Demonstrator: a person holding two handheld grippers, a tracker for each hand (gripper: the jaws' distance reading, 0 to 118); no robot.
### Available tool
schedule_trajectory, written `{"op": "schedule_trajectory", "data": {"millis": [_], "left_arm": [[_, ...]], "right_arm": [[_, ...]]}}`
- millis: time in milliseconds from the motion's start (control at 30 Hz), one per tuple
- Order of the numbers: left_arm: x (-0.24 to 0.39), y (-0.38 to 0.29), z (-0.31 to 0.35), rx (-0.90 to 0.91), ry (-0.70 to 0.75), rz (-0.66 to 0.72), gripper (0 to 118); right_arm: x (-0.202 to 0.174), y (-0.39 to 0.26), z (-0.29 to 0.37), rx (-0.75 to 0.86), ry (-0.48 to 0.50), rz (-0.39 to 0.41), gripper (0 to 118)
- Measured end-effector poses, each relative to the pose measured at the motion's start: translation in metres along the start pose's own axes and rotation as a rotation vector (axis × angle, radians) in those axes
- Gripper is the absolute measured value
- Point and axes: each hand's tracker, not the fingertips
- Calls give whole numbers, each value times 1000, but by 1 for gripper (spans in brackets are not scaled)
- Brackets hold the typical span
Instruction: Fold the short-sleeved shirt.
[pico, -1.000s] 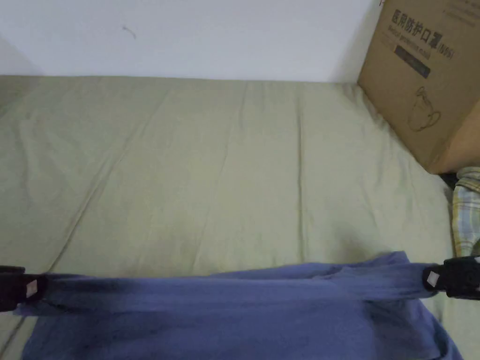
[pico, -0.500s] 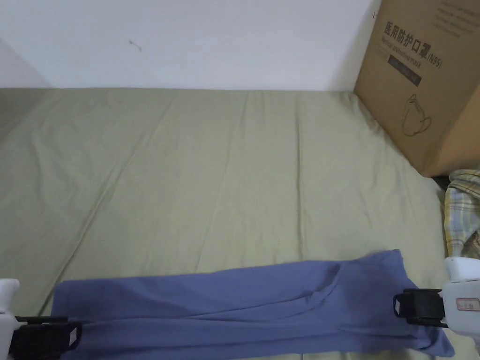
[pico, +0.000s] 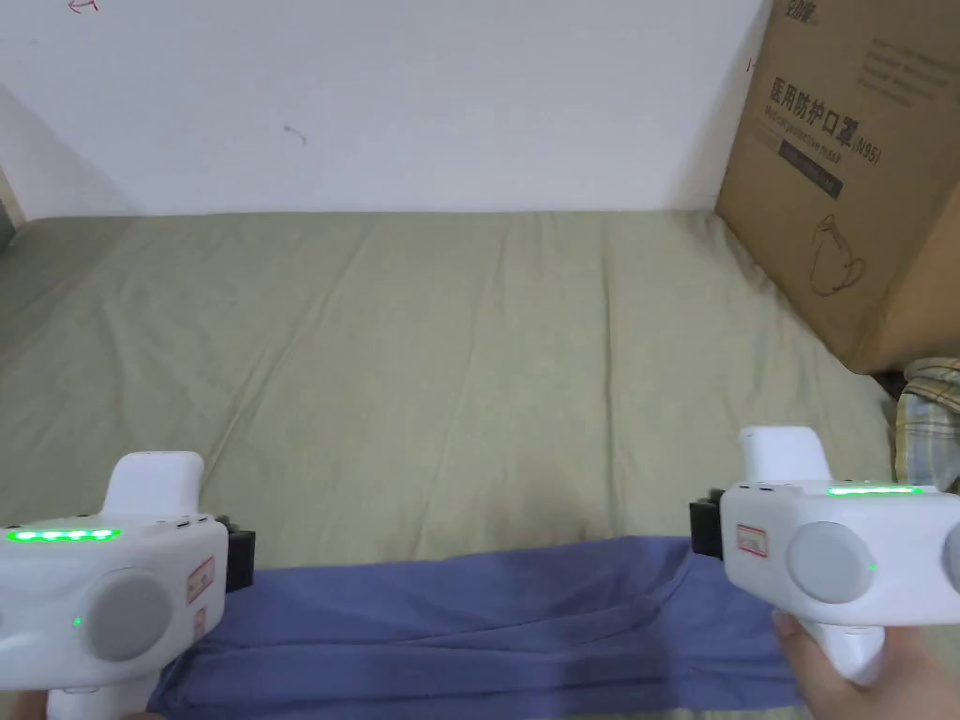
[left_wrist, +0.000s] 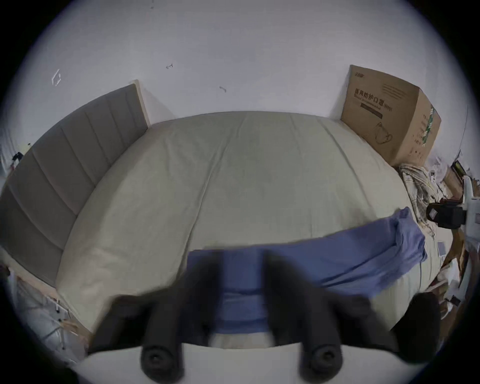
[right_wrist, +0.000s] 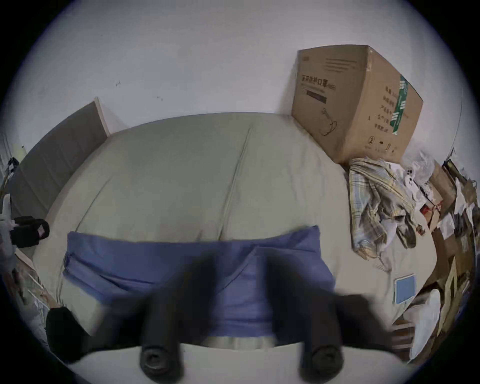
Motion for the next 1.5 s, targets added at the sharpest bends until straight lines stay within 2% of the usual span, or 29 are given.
{"op": "schedule_trajectory", "data": {"millis": [167,300,367,533,600,633,700,767,800,833,900,933,967,1033,1233,1367,1433,1467,1500], "left_arm": [[15,-10,-2,30,58,36,2],[12,-9,1,35,10,99,2],[-5,-7,-4,12,-107,156,2],[-97,-21,-36,-155,-719,561,3],[-124,-29,-46,-197,-898,616,3],[-135,-35,-50,-193,-926,591,3],[-155,-45,-59,-202,-851,563,3],[-178,-55,-80,-237,-822,591,7],[-184,-60,-85,-246,-810,611,22],[-190,-66,-92,-252,-806,635,46],[-188,-72,-100,-272,-795,648,106],[-189,-75,-105,-278,-783,641,116],[-190,-80,-109,-280,-778,640,118],[-200,-85,-128,-294,-778,678,118],[-188,-97,-152,-253,-983,818,118],[-155,-98,-167,-346,-1149,745,117],[-146,-98,-170,-325,-1138,734,114],[-146,-100,-176,-322,-1133,757,105],[-145,-104,-183,-347,-1063,789,63]], "right_arm": [[-21,-15,-21,-20,-34,27,0],[-26,-14,-23,-22,-70,26,0],[-25,-8,-19,-19,-71,25,0],[-28,-11,-24,-57,-3,26,0],[-27,-17,-28,-64,2,36,0],[-26,-12,-22,-71,6,42,0],[-23,-16,-26,-85,15,40,0],[-21,-14,-25,-108,28,29,0],[-21,-16,-27,-116,26,31,0],[-20,-19,-29,-120,21,37,0],[-20,-17,-30,-127,15,47,0],[-19,-18,-32,-133,16,48,0],[-17,-20,-33,-142,19,45,0],[-15,-17,-36,-158,23,39,0],[-14,-21,-41,-184,11,59,0],[-15,-17,-44,-197,25,53,0],[-18,-17,-43,-202,34,60,0],[-20,-17,-43,-203,36,71,0],[-21,-17,-42,-203,35,82,0]]}}
